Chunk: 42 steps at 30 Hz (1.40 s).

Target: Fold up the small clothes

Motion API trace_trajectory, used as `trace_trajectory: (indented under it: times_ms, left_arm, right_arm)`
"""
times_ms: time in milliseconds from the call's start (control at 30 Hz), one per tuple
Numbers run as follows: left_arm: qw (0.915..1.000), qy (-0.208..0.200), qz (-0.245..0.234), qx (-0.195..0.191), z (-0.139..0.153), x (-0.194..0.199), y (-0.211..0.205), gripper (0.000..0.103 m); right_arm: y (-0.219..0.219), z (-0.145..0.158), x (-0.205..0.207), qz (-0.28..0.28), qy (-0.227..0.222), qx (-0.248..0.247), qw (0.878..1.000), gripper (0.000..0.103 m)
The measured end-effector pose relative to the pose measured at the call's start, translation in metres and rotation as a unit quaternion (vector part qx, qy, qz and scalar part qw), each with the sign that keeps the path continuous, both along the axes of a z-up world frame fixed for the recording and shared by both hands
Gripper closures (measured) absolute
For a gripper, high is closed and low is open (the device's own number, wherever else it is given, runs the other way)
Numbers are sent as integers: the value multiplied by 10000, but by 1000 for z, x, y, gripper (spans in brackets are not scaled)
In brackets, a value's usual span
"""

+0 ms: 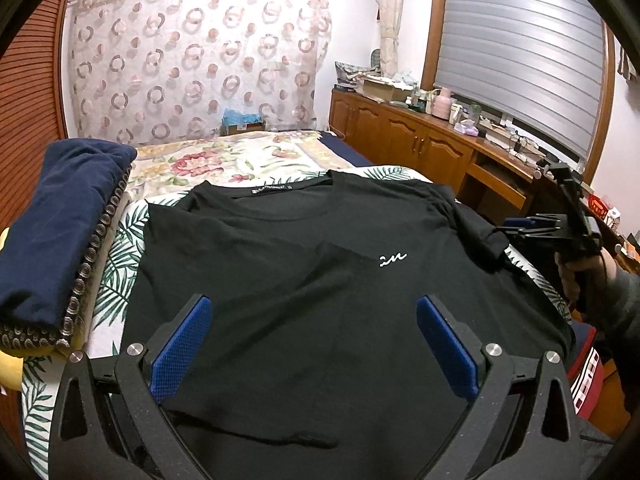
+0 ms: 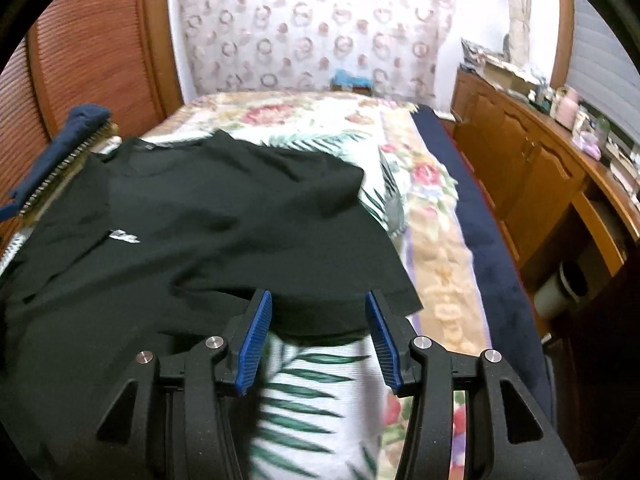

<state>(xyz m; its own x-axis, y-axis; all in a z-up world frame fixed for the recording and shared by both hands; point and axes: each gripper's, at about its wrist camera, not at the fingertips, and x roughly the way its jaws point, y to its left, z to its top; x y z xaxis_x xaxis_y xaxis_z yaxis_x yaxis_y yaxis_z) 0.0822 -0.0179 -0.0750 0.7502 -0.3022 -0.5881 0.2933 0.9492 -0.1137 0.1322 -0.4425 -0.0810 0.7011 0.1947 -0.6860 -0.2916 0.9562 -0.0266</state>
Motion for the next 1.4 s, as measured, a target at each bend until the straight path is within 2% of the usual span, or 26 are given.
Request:
trace_trajectory:
  times_ms: [167,400,467,600,700,833,1033,1200,1300,1400]
  left_arm:
    - [10000,75,-28,11,-4,1,-2,1]
    - [9999,129,-51,13,-8,1,-5,1]
    - [9999,127,-51,13,-8,0,-6,1]
    - [9999,128,-48,10,-8,0,-6,1]
    - [9999,117,-29,17,-8,0,-6,1]
    - [9999,103,12,-14,-10,-1,-3,1]
    - [9999,99,71,-81,-11,-1,3,1]
    - [9998,89,111,-122,-11,-1,7,1]
    - [9998,91,131,-143,-11,-2,9,1]
    - [9997,89,157,-135,-11,-3,11,1]
  right_arm:
    - [0,-5,20,-241,203,-18,9995,53]
    - [0,3,28,-189,227,44,9996,53]
    - [1,2,29,-117,175,-8,9998,62]
    - [3,2,27,16,-5,-220,9998,92]
    - [5,5,26,69,-168,-280,9994,97]
    - [11,20,17,183,-454,-119,9987,98]
    - [45,48,-14,743,-945,34,9927,98]
    - [82,59,-36,1348,-1133,25,9844,98]
    - [101,57,-40,1652,-1090,27,9802,97]
    - [103,50,-33,1744,-935,-52,9802,83]
